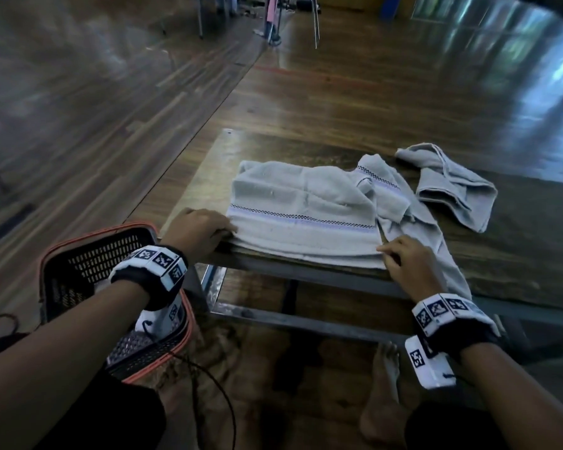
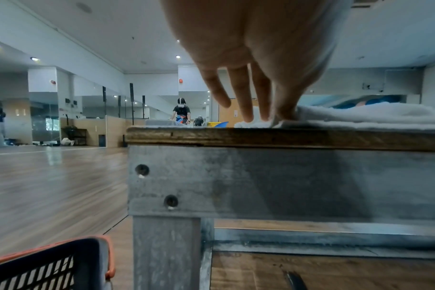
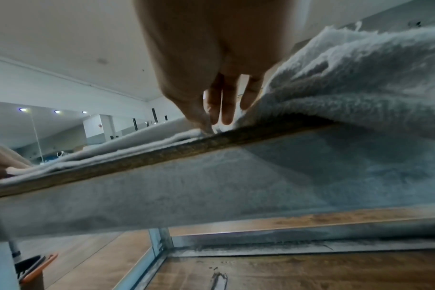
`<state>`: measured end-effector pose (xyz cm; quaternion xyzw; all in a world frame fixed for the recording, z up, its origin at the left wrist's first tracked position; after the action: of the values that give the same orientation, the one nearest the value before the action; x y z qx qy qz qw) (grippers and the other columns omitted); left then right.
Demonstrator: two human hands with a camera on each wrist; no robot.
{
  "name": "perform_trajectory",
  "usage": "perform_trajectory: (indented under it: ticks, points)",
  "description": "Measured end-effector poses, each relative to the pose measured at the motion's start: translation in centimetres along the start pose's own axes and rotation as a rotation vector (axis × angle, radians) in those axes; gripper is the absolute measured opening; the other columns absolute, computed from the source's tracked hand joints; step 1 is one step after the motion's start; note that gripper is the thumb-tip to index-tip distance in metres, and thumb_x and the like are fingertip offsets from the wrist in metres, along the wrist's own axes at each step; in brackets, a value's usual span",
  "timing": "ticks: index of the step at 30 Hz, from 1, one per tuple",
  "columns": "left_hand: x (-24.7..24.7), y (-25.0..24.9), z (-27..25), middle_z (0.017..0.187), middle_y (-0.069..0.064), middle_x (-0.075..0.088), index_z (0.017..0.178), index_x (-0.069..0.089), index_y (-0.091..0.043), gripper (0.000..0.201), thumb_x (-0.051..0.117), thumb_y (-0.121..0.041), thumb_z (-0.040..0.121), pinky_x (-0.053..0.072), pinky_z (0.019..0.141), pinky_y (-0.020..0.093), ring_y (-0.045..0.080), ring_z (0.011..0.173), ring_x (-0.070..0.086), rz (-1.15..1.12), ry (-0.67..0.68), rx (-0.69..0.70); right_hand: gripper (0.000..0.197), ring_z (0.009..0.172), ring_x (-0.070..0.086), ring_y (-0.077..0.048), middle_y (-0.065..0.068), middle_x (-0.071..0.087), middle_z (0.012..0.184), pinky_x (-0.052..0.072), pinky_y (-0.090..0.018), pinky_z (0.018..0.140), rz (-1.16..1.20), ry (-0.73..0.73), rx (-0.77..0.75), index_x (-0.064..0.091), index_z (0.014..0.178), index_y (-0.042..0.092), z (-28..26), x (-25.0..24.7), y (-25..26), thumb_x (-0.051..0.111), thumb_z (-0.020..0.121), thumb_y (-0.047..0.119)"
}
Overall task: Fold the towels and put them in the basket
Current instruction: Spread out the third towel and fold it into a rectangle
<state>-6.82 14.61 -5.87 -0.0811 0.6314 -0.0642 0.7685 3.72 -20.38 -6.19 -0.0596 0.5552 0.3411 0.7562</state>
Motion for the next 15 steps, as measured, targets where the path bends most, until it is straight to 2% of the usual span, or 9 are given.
perform_trajectory:
  ticks: [2, 4, 7, 9, 12, 15]
  points:
    - [-0.8, 0.0, -0.3, 0.107, -0.001, 0.071, 0.098, 0.073, -0.023, 0.016, 0.062, -0.024, 0.087, 0.043, 0.09, 0.036, 0.018, 0.1, 0.064, -0.016, -0.101, 0.014, 0.014, 0.08, 0.063, -0.036, -0.012, 0.067, 0.082, 0.051, -0.05, 0.069, 0.03, -0.073, -0.009, 0.074, 0.084, 0.006, -0.1, -1.0, -0.5, 0.07, 0.073, -0.002]
    - [-0.9, 0.0, -0.9, 0.1, -0.001, 0.073, 0.094, 0.075, -0.021, 0.013, 0.065, -0.023, 0.085, 0.042, 0.087, 0.038, 0.02, 0.094, 0.065, -0.008, -0.142, 0.045, 0.014, 0.08, 0.062, -0.034, -0.011, 0.066, 0.082, 0.051, -0.05, 0.069, 0.048, -0.089, -0.039, 0.074, 0.085, 0.006, -0.7, -1.4, -0.6, 0.071, 0.073, -0.002]
    - [0.2, -0.4, -1.7, 0.106, -0.002, 0.071, 0.102, 0.072, -0.021, 0.019, 0.058, -0.023, 0.09, 0.043, 0.086, 0.037, 0.019, 0.098, 0.064, -0.004, -0.07, 0.101, 0.018, 0.082, 0.06, -0.029, -0.009, 0.064, 0.085, 0.052, -0.044, 0.071, 0.041, 0.033, -0.105, 0.073, 0.093, 0.006, -2.0, -0.3, 0.0, 0.072, 0.076, 0.004]
    - [0.4, -0.7, -2.3, 0.107, 0.0, 0.07, 0.106, 0.07, -0.019, 0.023, 0.058, -0.026, 0.088, 0.045, 0.082, 0.037, 0.02, 0.097, 0.064, 0.013, -0.071, 0.157, 0.024, 0.082, 0.06, -0.027, -0.009, 0.064, 0.088, 0.052, -0.039, 0.071, 0.019, 0.079, -0.139, 0.071, 0.101, 0.006, -2.8, 0.2, 0.2, 0.073, 0.077, 0.01]
    - [0.7, -0.9, -2.9, 0.104, 0.002, 0.068, 0.108, 0.067, -0.016, 0.035, 0.069, -0.034, 0.078, 0.046, 0.078, 0.038, 0.023, 0.093, 0.064, 0.068, -0.042, 0.222, 0.038, 0.083, 0.06, -0.027, -0.01, 0.063, 0.093, 0.051, -0.036, 0.072, -0.071, 0.113, -0.181, 0.068, 0.106, 0.006, -3.2, 0.6, 0.0, 0.079, 0.071, 0.016]
    - [0.7, -1.4, -3.4, 0.089, 0.005, 0.069, 0.094, 0.069, -0.013, 0.018, 0.072, -0.018, 0.077, 0.048, 0.07, 0.037, 0.025, 0.078, 0.066, 0.071, -0.093, 0.274, 0.036, 0.083, 0.058, -0.027, -0.009, 0.062, 0.092, 0.049, -0.036, 0.072, -0.114, 0.095, -0.15, 0.066, 0.101, 0.007, -3.5, 1.0, 0.1, 0.079, 0.068, 0.01]
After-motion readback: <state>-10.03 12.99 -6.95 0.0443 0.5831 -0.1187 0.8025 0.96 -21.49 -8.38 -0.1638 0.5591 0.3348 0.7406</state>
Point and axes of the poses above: each hand's wrist, its own z-axis towards the middle knuckle, its own x-axis out of the palm, y = z × x, the point moved 7 cm from there along z, towards the middle knuckle
